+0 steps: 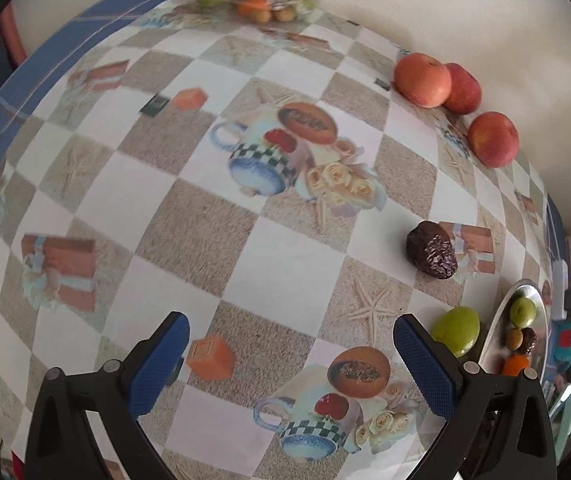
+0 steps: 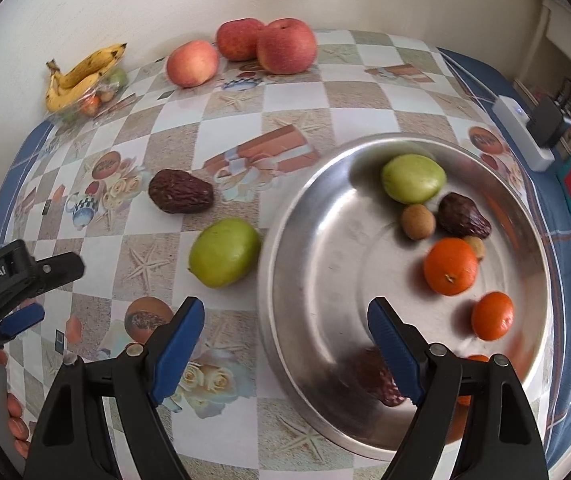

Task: Organize fruits
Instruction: 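Move both open grippers from the bowl to the green pear and date, then close the right gripper on the green pear while the left gripper closes on a dark date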

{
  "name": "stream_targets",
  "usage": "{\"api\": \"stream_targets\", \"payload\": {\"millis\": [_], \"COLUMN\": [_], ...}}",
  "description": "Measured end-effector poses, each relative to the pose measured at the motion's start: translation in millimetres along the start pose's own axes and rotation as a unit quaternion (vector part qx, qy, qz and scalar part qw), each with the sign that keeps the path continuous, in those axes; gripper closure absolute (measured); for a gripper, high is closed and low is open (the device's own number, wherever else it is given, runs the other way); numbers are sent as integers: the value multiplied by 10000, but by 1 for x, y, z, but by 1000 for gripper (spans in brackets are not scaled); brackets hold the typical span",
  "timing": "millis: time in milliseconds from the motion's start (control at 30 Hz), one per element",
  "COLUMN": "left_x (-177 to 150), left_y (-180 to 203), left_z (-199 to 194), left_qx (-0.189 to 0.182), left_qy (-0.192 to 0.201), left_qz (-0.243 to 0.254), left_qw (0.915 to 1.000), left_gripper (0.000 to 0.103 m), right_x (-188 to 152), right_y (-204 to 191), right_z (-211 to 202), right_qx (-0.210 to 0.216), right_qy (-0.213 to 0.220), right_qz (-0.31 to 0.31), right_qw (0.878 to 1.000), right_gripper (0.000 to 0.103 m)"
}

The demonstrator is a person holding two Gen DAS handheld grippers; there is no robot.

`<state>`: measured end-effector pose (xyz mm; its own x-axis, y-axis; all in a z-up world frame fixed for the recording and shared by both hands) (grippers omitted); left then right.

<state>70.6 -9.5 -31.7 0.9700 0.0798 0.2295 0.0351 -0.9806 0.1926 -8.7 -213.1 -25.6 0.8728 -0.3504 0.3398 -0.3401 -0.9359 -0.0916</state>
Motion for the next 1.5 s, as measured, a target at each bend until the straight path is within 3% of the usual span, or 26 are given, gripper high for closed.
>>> {"api": "stream_targets", "payload": {"millis": [167,367,733,833,1200,1367,1500], "left_x": [10,19,23,23,21,21,21], "left_y": [10,16,4,2,-2,-6,-7], "left_z": [-6,-3,9,11,17,19,21], "left_qx": [103,439,452,418,376,383,356], "left_qy": [221,359,179,153,34,-15,-44], "left_qz": [315,666,529,464,347,283,270], "left_qw": [9992,9962,9974,9979,9987,9989,9990], "left_gripper": [0,0,0,0,0,0,0], "right_x": [7,18,32,30,21,19,21], "right_y": [-14,-27,-50,-57,-74,-78,-73], "right_z": [2,2,11,19,36,37,35], "right_qx": [-106,94,210,145,-523,-891,-849], "right_qy": [71,216,215,106,19,97,135], "right_qz": [-210,-347,-732,-905,-1522,-1780,-1682], "right_qw": [9997,9991,9969,9957,9870,9799,9820], "right_gripper": [19,19,21,32,40,50,55]}}
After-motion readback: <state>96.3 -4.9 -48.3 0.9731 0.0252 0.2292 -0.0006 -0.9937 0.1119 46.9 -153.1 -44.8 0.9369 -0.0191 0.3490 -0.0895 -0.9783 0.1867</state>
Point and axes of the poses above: each gripper's, at about its wrist camera, not at the fingertips, and z roughly the way its jaws point, y to its right, x to its top, the point moved 1 cm from there along z, roughly the way its jaws point, and after that the axes turned 2 degrees about z, right-handed, at the moved point
